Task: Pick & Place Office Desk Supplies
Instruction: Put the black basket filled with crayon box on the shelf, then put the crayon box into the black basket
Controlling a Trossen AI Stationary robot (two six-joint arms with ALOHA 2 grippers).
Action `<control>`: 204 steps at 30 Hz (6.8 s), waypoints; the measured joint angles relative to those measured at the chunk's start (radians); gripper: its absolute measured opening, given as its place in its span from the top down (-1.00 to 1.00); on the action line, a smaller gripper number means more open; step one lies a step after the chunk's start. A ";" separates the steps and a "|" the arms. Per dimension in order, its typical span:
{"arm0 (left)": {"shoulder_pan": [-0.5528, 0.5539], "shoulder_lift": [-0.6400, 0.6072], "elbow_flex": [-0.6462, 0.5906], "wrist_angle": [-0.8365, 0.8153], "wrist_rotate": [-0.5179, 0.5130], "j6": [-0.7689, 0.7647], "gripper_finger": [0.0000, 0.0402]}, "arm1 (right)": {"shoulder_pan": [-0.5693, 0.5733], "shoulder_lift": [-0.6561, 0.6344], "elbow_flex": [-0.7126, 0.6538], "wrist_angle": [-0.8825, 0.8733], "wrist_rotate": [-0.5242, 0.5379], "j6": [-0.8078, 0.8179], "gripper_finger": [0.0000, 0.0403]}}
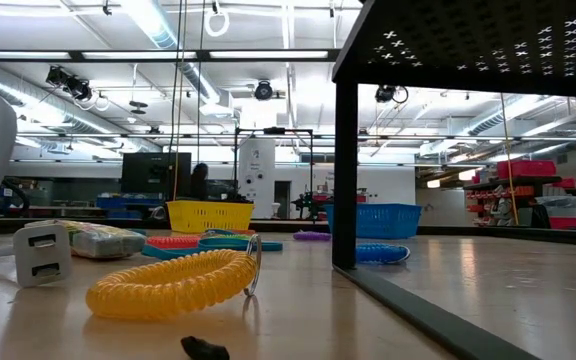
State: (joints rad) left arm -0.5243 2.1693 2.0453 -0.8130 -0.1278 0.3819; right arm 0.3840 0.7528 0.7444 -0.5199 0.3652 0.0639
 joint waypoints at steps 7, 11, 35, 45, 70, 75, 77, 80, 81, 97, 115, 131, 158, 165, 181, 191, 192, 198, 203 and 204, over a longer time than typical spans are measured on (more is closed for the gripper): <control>0.000 0.000 0.000 -0.002 0.010 -0.001 0.69 | 0.000 0.000 0.000 0.000 0.000 0.003 1.00; -0.001 -0.001 0.000 -0.005 0.003 -0.012 0.50 | 0.000 0.000 0.000 0.000 0.000 0.003 1.00; -0.053 -0.031 0.292 -0.494 -0.280 -0.193 0.07 | 0.000 0.000 0.000 0.000 -0.003 0.000 1.00; -0.006 -0.090 0.109 -0.654 -0.168 -0.422 0.07 | 0.000 0.000 0.000 -0.001 -0.029 -0.001 1.00; 0.250 -0.745 -1.159 0.200 0.077 -0.461 -0.01 | 0.000 0.000 0.000 0.000 -0.085 -0.006 0.95; 0.272 -0.712 -1.181 0.194 0.130 -0.402 -0.09 | 0.000 0.000 0.000 0.006 -0.084 0.003 0.86; 0.267 -0.710 -1.183 0.193 0.139 -0.387 -0.10 | 0.000 0.000 0.000 0.006 -0.085 0.004 0.84; 0.261 -0.697 -1.181 0.201 0.161 -0.374 -0.11 | 0.000 0.000 0.000 0.006 -0.084 0.003 0.81; 0.260 -0.688 -1.181 0.198 0.171 -0.374 -0.11 | 0.000 0.000 0.000 0.007 -0.084 0.003 0.80; 0.229 -0.521 -1.182 0.283 0.197 -0.331 -0.10 | 0.000 0.000 0.000 -0.001 -0.072 0.003 0.77; 0.169 -0.512 -1.125 0.142 -0.068 -0.377 0.83 | 0.000 0.000 0.000 0.000 -0.046 0.010 0.77; 0.052 -0.520 -0.627 -0.368 -0.371 -0.379 0.83 | 0.000 0.000 0.000 0.002 -0.018 0.029 0.77; -0.077 -0.488 -0.352 0.041 -0.470 -0.244 0.83 | 0.000 0.001 0.000 -0.001 0.016 0.026 0.77; -0.094 -0.491 -0.417 0.378 -0.270 -0.246 0.83 | 0.000 0.001 0.000 -0.001 0.016 0.026 0.77; 0.000 -0.488 -0.898 1.319 0.061 -0.200 0.83 | 0.000 0.001 0.000 -0.001 0.012 0.026 0.77; 0.054 -0.465 -0.970 1.472 0.145 -0.267 0.83 | 0.000 0.001 0.000 -0.001 0.012 0.021 0.77; 0.057 -0.454 -0.970 1.477 0.166 -0.273 0.83 | 0.000 0.001 0.000 -0.001 0.013 0.017 0.77; 0.061 -0.396 -0.971 1.488 0.215 -0.292 0.83 | 0.000 0.001 0.000 0.000 0.014 0.016 0.77; 0.062 -0.381 -0.970 1.488 0.208 -0.284 0.83 | 0.000 0.001 0.000 0.003 0.017 0.016 0.77; 0.065 -0.381 -0.970 1.493 0.209 -0.278 0.83 | 0.000 0.001 0.000 0.004 0.017 0.016 0.77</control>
State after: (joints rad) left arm -0.4590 1.7882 1.0752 0.6798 0.0810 0.1043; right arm 0.3836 0.7536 0.7448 -0.5160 0.3820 0.0795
